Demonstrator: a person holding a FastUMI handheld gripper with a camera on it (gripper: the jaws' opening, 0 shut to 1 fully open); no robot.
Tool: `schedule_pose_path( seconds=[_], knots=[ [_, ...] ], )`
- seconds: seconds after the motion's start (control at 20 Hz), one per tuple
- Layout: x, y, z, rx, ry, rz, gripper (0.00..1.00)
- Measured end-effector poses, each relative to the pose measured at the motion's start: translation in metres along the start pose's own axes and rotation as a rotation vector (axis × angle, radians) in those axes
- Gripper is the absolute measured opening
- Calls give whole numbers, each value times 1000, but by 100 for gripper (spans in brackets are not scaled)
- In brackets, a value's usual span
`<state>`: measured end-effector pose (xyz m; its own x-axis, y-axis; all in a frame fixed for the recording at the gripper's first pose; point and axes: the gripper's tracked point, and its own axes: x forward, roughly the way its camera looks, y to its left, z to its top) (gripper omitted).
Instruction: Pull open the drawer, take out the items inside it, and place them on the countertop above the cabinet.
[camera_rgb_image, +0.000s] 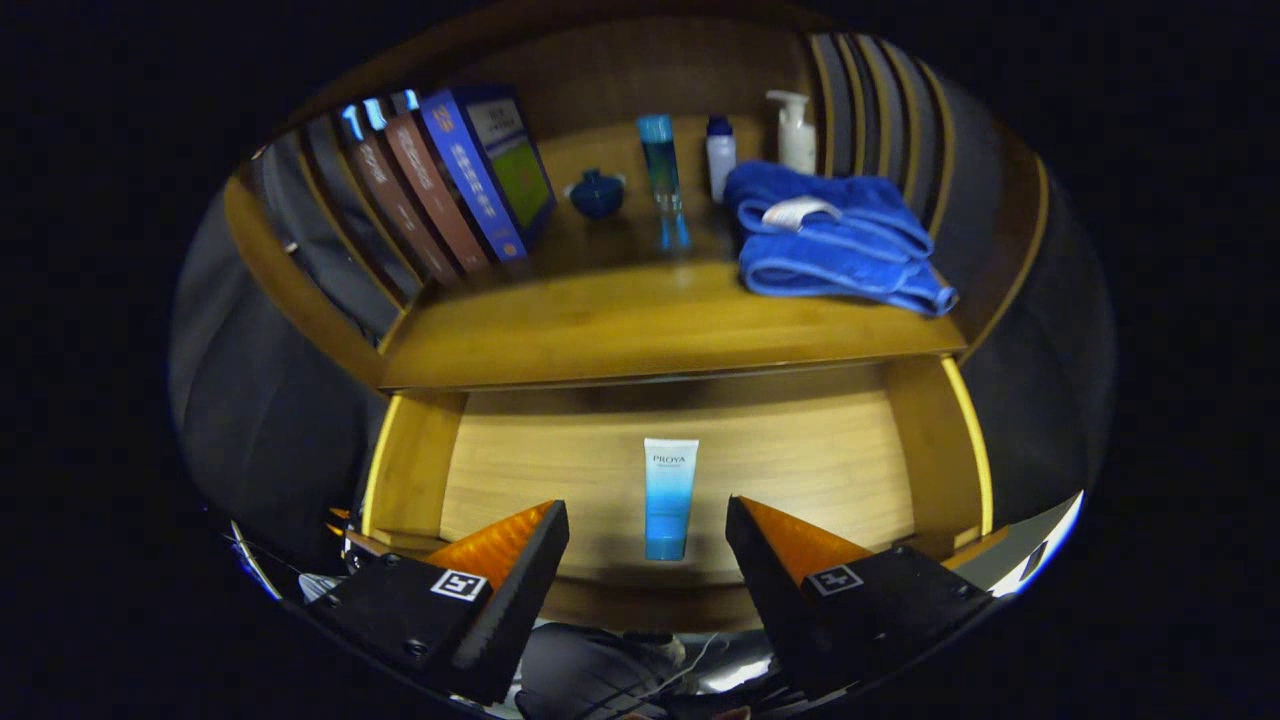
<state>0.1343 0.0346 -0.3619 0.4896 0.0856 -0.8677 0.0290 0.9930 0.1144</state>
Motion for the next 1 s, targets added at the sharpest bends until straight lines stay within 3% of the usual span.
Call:
schedule_pose_path(
  seconds=[0.15, 0.4, 0.7, 0.8, 0.85, 1.0],
  knots=[
    [36, 2, -11, -2, 133, -4, 100],
    [68, -10, -22, 50, 242, -45, 99],
    [79, -28, -26, 32, 340, -95, 50],
    [73, -29, -19, 20, 328, -74, 41],
    [69, -34, -22, 39, 328, -72, 27],
    [53, -33, -27, 46, 297, -46, 27]
  ],
)
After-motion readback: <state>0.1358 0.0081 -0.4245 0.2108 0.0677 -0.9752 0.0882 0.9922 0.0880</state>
